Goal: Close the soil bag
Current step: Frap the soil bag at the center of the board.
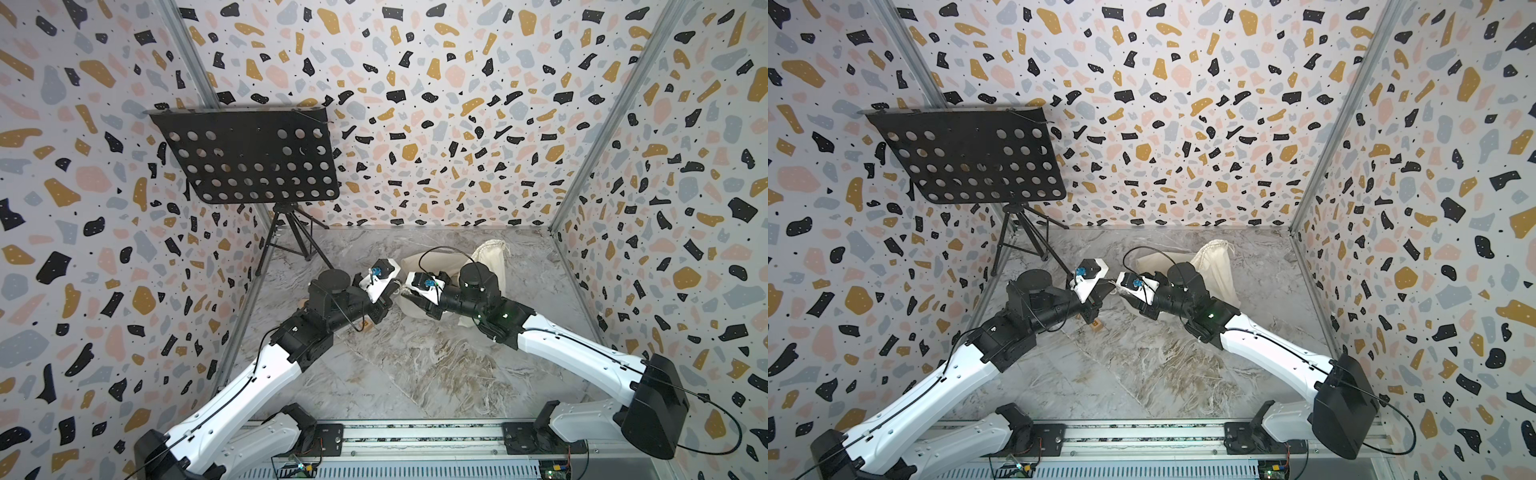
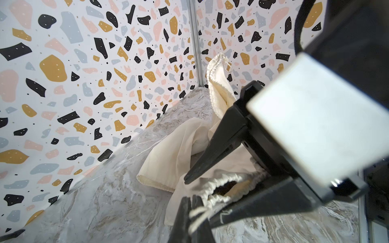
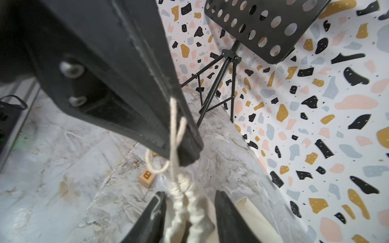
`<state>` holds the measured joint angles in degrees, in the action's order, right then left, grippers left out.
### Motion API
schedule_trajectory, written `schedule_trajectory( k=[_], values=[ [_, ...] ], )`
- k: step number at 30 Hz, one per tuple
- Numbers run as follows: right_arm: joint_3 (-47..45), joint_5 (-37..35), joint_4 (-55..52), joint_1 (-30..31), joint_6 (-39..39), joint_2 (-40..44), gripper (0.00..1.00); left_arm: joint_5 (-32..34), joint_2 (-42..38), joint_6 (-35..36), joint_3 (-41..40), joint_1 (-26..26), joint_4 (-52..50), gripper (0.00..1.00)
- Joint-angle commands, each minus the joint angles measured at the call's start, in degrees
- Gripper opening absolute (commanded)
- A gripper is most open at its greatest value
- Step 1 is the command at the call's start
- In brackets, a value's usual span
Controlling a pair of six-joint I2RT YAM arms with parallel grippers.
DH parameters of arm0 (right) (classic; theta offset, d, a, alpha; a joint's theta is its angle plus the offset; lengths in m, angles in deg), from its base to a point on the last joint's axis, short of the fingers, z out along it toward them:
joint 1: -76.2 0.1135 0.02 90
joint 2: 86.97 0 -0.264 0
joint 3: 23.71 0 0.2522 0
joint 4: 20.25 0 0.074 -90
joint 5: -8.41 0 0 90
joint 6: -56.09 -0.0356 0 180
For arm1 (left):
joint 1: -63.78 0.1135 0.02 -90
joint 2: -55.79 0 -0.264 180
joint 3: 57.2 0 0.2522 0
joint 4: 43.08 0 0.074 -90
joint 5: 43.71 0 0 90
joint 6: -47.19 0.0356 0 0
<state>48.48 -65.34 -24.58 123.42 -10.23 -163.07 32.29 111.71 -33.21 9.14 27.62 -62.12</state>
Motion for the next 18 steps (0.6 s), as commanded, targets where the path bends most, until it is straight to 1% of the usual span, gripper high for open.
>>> schedule_trajectory(
  k=[1, 3, 4, 5, 8, 10, 11, 12, 14, 16, 18],
  values=[
    [2.7, -4.8, -0.9, 0.1, 0.5, 0.5, 0.21, 3.8, -2.6, -3.1, 4.1, -0.3, 3.9, 0.0],
    [0.6, -10.7, -1.7, -0.4, 4.2, 0.9, 0.08, 10.9, -4.5, -5.1, 4.9, -0.2, 3.2, 0.0],
    [-1.1, -13.8, -1.1, -1.2, 5.6, 1.3, 0.06, 13.1, -5.4, -6.3, 5.5, 0.2, 2.9, 0.0],
    [-2.9, -16.0, -0.4, -2.9, 6.3, 1.7, 0.06, 14.8, -6.2, -7.4, 6.3, 0.6, 2.2, 0.0],
    [-6.6, -19.6, -1.1, -9.1, 5.7, 2.3, 0.06, 15.8, -7.4, -10.0, 8.8, 3.1, 0.5, 0.0],
    [-8.0, -23.8, -2.4, -11.5, 6.4, 1.8, 0.07, 16.1, -7.1, -11.7, 10.5, 4.0, -0.9, 0.0],
    [-7.9, -24.6, -3.5, -11.6, 7.5, 1.7, 0.08, 16.5, -6.7, -12.2, 11.2, 4.1, -1.6, 0.0],
    [-7.7, -24.0, -4.7, -11.6, 7.9, 1.8, 0.1, 16.8, -6.2, -12.7, 11.9, 4.2, -2.2, 0.0],
    [-7.1, -19.7, -5.9, -11.6, 6.6, 2.7, 0.15, 16.1, -4.9, -13.5, 13.1, 4.2, -2.9, 0.0],
    [-6.4, -14.4, -6.1, -11.4, 4.8, 3.7, 0.21, 13.7, -3.1, -14.2, 14.7, 4.2, -3.2, 0.0],
    [-5.3, -11.0, -6.0, -10.7, 2.9, 4.3, 0.26, 11.5, -1.6, -15.1, 16.3, 4.2, -3.3, 0.0]
  ],
)
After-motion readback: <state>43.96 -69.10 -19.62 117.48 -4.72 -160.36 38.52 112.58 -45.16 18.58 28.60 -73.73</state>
